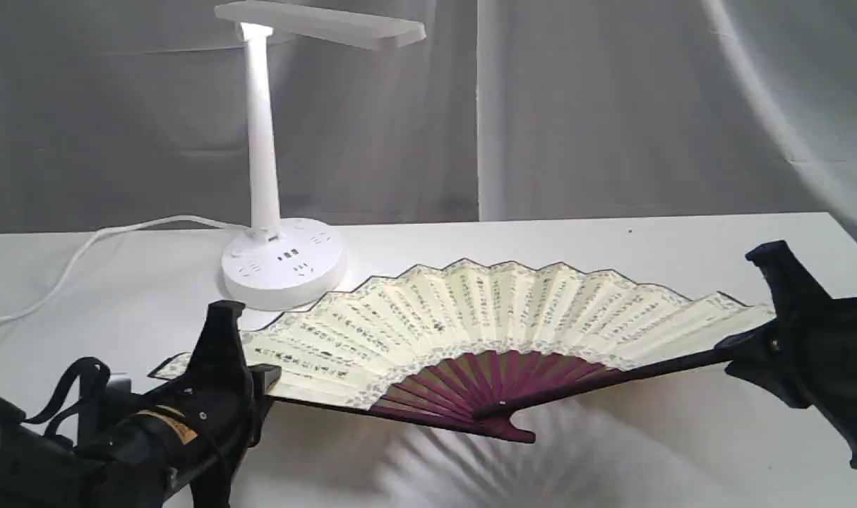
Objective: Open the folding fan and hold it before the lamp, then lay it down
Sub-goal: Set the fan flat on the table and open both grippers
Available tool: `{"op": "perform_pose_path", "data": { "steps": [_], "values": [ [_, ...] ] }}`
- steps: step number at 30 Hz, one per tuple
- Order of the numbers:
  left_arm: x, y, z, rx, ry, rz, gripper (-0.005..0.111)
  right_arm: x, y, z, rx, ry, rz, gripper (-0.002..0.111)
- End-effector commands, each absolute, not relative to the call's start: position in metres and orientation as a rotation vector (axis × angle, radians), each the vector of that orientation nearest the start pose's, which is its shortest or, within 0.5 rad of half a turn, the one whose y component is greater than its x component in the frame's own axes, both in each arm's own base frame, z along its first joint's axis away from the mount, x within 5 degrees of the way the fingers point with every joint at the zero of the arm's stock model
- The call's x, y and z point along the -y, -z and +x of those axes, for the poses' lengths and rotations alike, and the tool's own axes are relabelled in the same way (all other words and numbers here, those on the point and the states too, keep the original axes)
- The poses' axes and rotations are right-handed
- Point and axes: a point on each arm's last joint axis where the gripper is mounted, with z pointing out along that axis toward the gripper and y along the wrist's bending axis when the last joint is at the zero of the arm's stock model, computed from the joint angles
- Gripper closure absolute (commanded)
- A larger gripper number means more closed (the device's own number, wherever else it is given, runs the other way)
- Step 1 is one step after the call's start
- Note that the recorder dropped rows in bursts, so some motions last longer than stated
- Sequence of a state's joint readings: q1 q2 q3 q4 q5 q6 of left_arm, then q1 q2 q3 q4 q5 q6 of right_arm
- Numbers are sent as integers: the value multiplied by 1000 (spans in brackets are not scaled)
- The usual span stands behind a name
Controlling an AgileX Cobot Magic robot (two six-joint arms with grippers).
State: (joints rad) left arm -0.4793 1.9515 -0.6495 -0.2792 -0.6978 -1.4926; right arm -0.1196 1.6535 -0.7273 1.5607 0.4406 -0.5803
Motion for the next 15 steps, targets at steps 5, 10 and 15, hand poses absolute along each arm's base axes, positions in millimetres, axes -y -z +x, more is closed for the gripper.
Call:
{"op": "perform_pose_path", "data": {
  "steps": [5,10,15],
  "values": [
    [141,-102,297,-1821,1096,-1373,80,-3,-164,297,-2346,-826,979,84],
    [141,-96,294,-1885,1042,-1415,80,-3,-162,295,-2380,-810,984,70],
    [141,-96,293,-1893,1035,-1419,80,-3,-161,294,-2412,-786,934,55]
  ]
}}
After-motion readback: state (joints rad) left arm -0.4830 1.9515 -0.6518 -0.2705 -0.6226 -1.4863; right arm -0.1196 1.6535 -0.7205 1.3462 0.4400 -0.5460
